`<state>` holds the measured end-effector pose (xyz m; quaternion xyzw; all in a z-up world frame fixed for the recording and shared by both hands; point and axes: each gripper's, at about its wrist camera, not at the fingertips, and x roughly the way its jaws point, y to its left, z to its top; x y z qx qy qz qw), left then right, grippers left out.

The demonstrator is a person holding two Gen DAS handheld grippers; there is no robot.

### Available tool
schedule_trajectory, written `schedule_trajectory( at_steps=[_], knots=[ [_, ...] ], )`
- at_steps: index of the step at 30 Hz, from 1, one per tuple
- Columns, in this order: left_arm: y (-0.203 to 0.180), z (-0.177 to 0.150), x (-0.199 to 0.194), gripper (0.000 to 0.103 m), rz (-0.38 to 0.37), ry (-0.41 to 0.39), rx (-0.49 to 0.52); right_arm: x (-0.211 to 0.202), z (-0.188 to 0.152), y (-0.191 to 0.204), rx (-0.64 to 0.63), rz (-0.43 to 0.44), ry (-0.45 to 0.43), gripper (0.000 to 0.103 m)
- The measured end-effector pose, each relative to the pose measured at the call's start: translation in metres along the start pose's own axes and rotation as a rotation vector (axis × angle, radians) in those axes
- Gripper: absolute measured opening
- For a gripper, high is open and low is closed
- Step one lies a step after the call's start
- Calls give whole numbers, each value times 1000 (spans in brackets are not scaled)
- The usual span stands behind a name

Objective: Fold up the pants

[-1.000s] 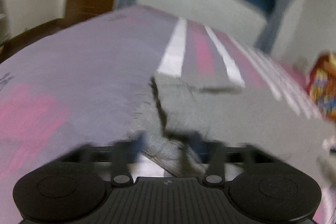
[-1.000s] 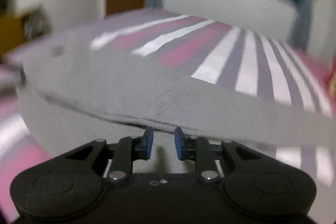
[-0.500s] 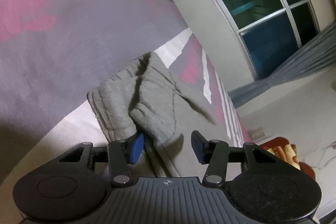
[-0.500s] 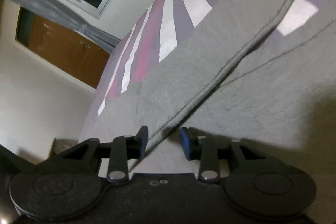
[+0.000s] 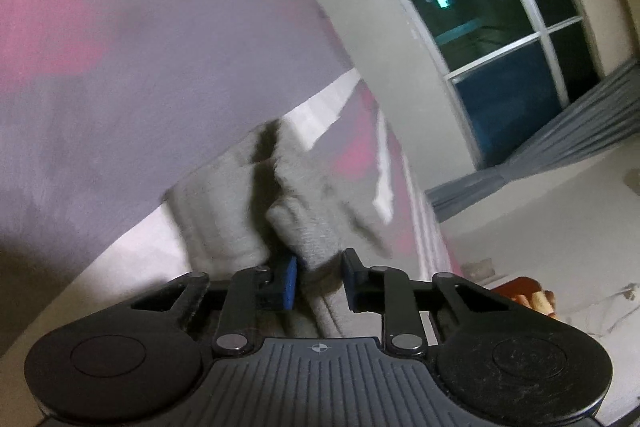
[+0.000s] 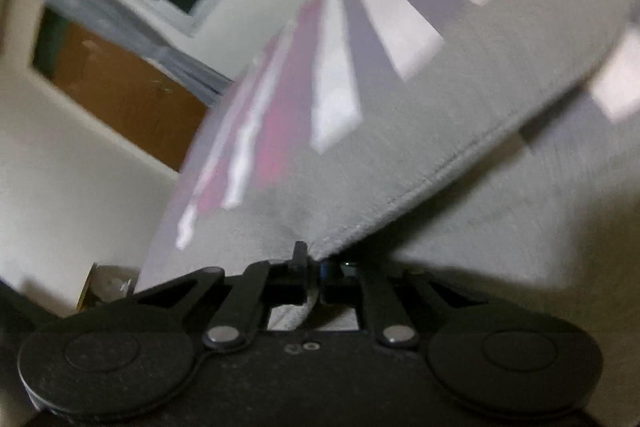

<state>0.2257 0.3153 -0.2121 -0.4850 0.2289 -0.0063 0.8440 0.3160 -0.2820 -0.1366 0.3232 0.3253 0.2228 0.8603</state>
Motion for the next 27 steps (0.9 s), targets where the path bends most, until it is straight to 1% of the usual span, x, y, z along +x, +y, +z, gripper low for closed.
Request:
schedule_trajectory(
  at_steps=[1, 4, 6, 7, 8, 9, 10, 11, 12, 13, 14, 15, 16, 17, 20, 21, 22, 24, 27],
  knots=[
    [-5, 2, -6, 24, -9, -10, 10, -12, -1, 9, -34, 12, -15, 5],
    [-13, 11, -21, 24, -38, -37, 24, -43, -11, 29, -111, 37, -23, 5],
    [-11, 15, -25, 24, -14, -30, 40, -57, -22, 35, -116, 64, -20, 5],
    [-6, 15, -24, 24, 23, -7, 42, -62, -30, 35, -125, 71, -5, 5],
    [1, 15, -21, 24, 56, 16, 39, -63, -39, 34, -154, 54, 10, 5],
    [9, 13, -17, 24, 92, 44, 31, -59, -47, 34, -183, 16, 33, 6],
    [17, 9, -14, 24, 127, 72, 19, -50, -54, 31, -181, -32, 73, 8],
    [22, 6, -14, 24, 121, 75, 9, -41, -61, 21, -143, -60, 130, 10],
    [25, 4, -17, 24, 104, 66, -7, -34, -66, 13, -104, -82, 180, 17],
    [26, 3, -20, 24, 98, 58, -22, -33, -71, 6, -84, -100, 191, 17],
    [23, 2, -21, 25, 99, 52, -18, -39, -74, 3, -79, -101, 168, 19],
    [21, 1, -19, 25, 107, 52, -1, -44, -75, -1, -67, -106, 140, 24],
    [19, 0, -17, 26, 120, 55, 18, -48, -75, -6, -35, -115, 116, 27],
    [18, 1, -13, 26, 128, 55, 28, -49, -76, -11, 2, -115, 107, 27],
    [12, 2, -8, 25, 153, 49, 45, -46, -74, -27, 95, -112, 101, 18],
    [7, 4, -8, 25, 165, 47, 66, -46, -74, -29, 105, -113, 97, 10],
    [2, 10, -9, 25, 171, 36, 87, -47, -70, -28, 99, -119, 90, 7],
    [-7, 16, -16, 24, 144, 14, 113, -61, -74, -16, 47, -101, 56, 6],
    [-12, 24, -29, 24, 133, 6, 147, -87, -80, 5, -35, -69, 8, 5]
  ],
)
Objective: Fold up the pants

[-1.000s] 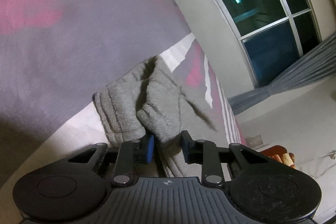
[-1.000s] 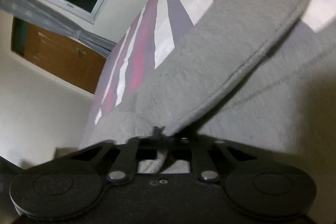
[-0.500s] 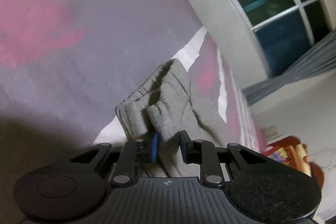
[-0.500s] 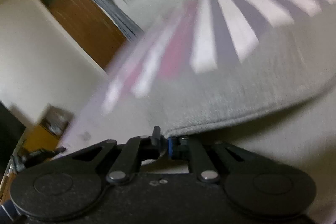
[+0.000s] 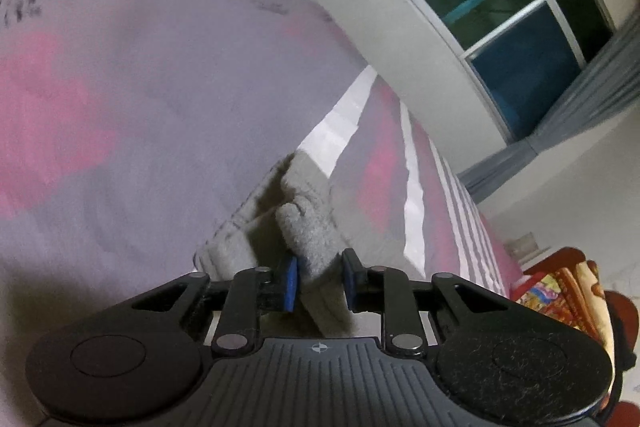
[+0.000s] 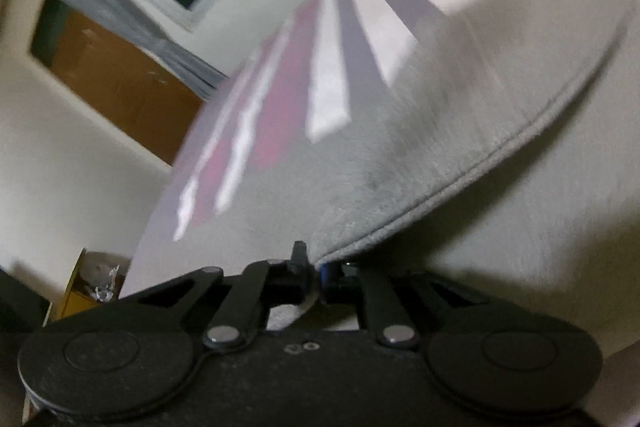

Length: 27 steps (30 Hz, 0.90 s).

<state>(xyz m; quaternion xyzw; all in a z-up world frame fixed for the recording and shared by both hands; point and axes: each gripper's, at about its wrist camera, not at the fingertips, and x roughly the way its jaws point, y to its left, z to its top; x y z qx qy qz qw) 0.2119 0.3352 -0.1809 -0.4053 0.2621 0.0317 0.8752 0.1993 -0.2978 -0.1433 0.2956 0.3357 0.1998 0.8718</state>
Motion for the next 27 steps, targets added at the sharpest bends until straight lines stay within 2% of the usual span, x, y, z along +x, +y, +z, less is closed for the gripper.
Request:
schedule_trajectory(
  at_steps=[3, 5, 7, 9, 12, 13, 15, 16, 17, 19, 20, 24, 27],
  knots=[
    [11, 0, -2, 24, 24, 26, 8, -11, -12, -4, -5, 0, 6, 5],
    [21, -6, 4, 24, 66, 63, 4, 1, -21, -15, 8, -43, 60, 5],
    [31, -9, -1, 24, 45, 52, -42, 17, -33, -24, 28, -78, 115, 5],
    [26, -9, -10, 24, 39, 29, -16, 13, -37, -27, 52, -64, 101, 5],
    [19, -11, -6, 24, 95, 56, 47, -4, -37, -23, 24, -39, 68, 5],
    [18, -11, -4, 25, 113, 63, 47, 1, -40, -24, 5, -59, 83, 6],
    [11, -13, -8, 33, 152, 36, 39, 9, -31, -31, 53, -77, 141, 7],
    [6, -16, -13, 42, 181, 20, 47, 8, -30, -38, 92, -54, 144, 12],
    [-2, -21, -19, 51, 207, -5, 59, 3, -28, -41, 121, -30, 127, 17],
    [-10, -33, -36, 57, 202, -55, 63, -16, -27, -44, 145, -8, 43, 48],
    [-12, -39, -43, 57, 191, -56, 51, -28, -27, -50, 161, 1, 0, 51],
    [-23, -66, -36, 57, 148, 1, 36, -53, -22, -96, 320, 16, -99, 45],
    [-26, -80, -17, 57, 148, 62, 5, -58, -22, -124, 432, 13, -128, 32]
  ],
)
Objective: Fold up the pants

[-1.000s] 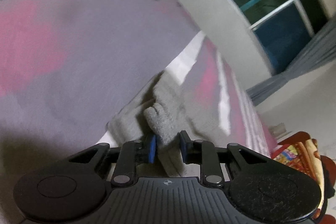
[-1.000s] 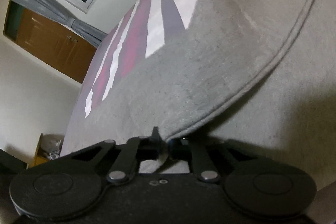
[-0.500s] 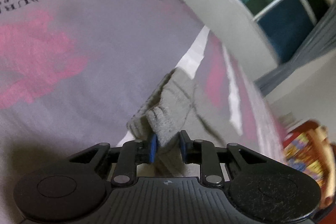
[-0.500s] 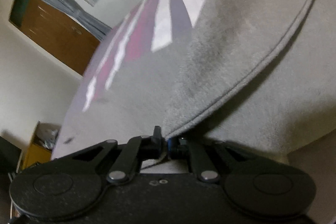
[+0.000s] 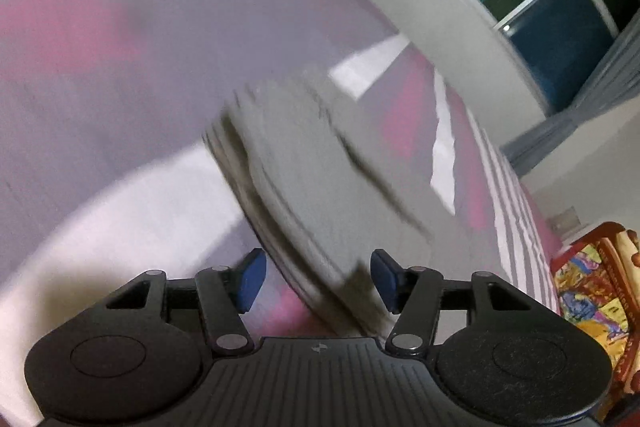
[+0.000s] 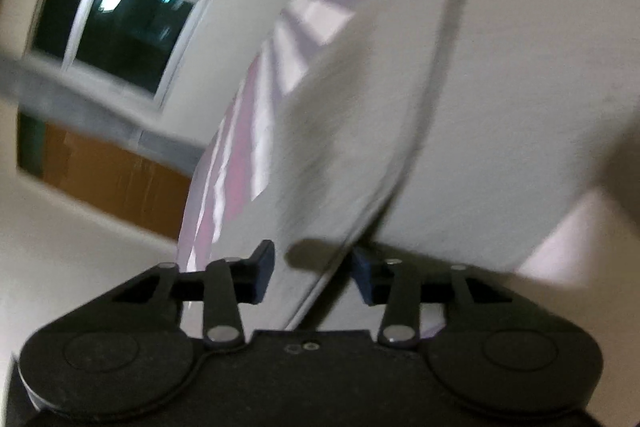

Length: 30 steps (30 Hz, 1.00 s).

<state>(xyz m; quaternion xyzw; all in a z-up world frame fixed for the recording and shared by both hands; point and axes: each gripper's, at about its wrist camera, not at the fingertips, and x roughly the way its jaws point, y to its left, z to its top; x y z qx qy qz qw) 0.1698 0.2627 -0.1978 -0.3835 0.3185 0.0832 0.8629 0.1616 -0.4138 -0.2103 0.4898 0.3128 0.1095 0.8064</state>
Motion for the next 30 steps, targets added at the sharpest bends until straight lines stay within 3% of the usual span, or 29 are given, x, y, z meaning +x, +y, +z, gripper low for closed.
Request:
schedule_trajectory(
  at_steps=[3, 10, 12, 16, 18, 20, 22, 24, 27, 30],
  knots=[
    [-1, -5, 19, 59, 11, 30, -34, 7, 3, -15, 61, 1, -7, 19],
    [-5, -9, 29, 60, 20, 56, 34, 23, 23, -26, 140, 28, -21, 18],
    [-4, -9, 29, 60, 10, 63, 27, 18, 23, -23, 102, 0, -21, 5],
    [-10, -6, 36, 60, 14, 79, 32, -13, 20, 4, -23, 21, -90, 5],
    [-12, -6, 38, 60, 18, 79, 39, -34, 14, 12, -55, 17, -101, 5],
    [-12, -6, 38, 60, 17, 76, 47, -44, 4, 16, -117, -52, -73, 5],
    [-11, -6, 38, 60, 13, 76, 50, -33, 4, 7, -136, -163, -8, 6],
    [-12, -5, 40, 60, 11, 81, 48, -20, 12, -2, -120, -166, 61, 8],
    [-12, -3, 42, 60, 10, 88, 54, -39, 38, 0, -128, -127, -69, 28],
    [-13, -4, 43, 60, 13, 82, 57, -45, 73, -17, -55, -138, -133, 29]
  ],
)
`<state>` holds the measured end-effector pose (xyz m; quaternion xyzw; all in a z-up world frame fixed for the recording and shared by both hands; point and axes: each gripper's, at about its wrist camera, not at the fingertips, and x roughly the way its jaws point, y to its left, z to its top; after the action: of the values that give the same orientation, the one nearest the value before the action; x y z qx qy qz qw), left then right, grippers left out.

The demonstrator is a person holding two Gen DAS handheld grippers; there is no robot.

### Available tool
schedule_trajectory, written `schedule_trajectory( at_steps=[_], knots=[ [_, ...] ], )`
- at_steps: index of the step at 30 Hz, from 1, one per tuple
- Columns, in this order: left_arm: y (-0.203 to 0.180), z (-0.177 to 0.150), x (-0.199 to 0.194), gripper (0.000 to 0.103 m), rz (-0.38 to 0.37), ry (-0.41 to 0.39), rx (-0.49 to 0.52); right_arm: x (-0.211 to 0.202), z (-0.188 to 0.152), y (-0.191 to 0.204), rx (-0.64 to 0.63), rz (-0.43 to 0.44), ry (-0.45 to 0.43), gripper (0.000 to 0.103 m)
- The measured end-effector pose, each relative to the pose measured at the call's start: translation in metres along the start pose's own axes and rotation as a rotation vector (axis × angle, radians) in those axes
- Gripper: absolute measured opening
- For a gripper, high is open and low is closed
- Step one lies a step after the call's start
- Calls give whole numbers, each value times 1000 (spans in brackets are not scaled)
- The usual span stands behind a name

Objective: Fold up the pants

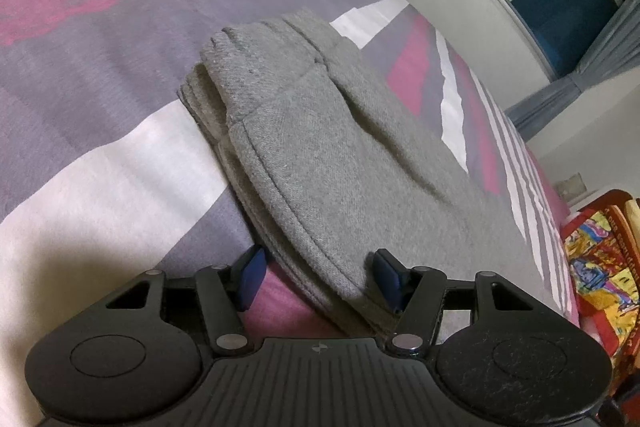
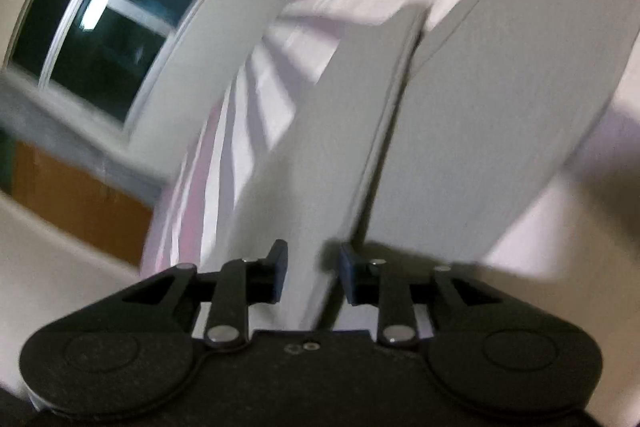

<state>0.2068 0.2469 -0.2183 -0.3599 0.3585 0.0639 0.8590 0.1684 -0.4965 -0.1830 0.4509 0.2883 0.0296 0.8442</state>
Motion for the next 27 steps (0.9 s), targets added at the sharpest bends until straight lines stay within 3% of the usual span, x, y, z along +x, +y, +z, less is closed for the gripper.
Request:
schedule_trajectory(
  at_steps=[3, 8, 10, 13, 15, 20, 23, 25, 26, 27],
  knots=[
    [-2, 0, 1, 60, 6, -1, 2, 21, 33, -17, 62, -37, -8, 23],
    [-4, 2, 4, 60, 12, 6, 4, 42, 51, -27, 82, -37, 16, 21],
    [-5, 3, 4, 60, 12, 9, 5, 30, 44, -22, 22, -63, 1, 5],
    [-4, 3, 4, 60, 9, 9, 7, 12, 43, 1, -63, -35, -52, 5],
    [-4, 2, 4, 60, 7, 6, 8, -21, 36, 7, -99, -7, -104, 5],
    [-3, 1, 5, 60, 1, 1, 12, -75, 14, 0, -124, -63, -155, 5],
    [-3, 1, 5, 60, 1, 5, 13, -72, 6, -35, -57, -151, -91, 5],
    [-3, 2, 5, 60, 0, 8, 12, -63, 8, -58, 64, -115, -45, 8],
    [-3, 2, 4, 60, 0, 9, 12, -70, 9, -66, 106, -75, -79, 11],
    [-3, 2, 4, 60, 1, 8, 12, -78, 10, -69, 121, -62, -132, 24]
  ],
)
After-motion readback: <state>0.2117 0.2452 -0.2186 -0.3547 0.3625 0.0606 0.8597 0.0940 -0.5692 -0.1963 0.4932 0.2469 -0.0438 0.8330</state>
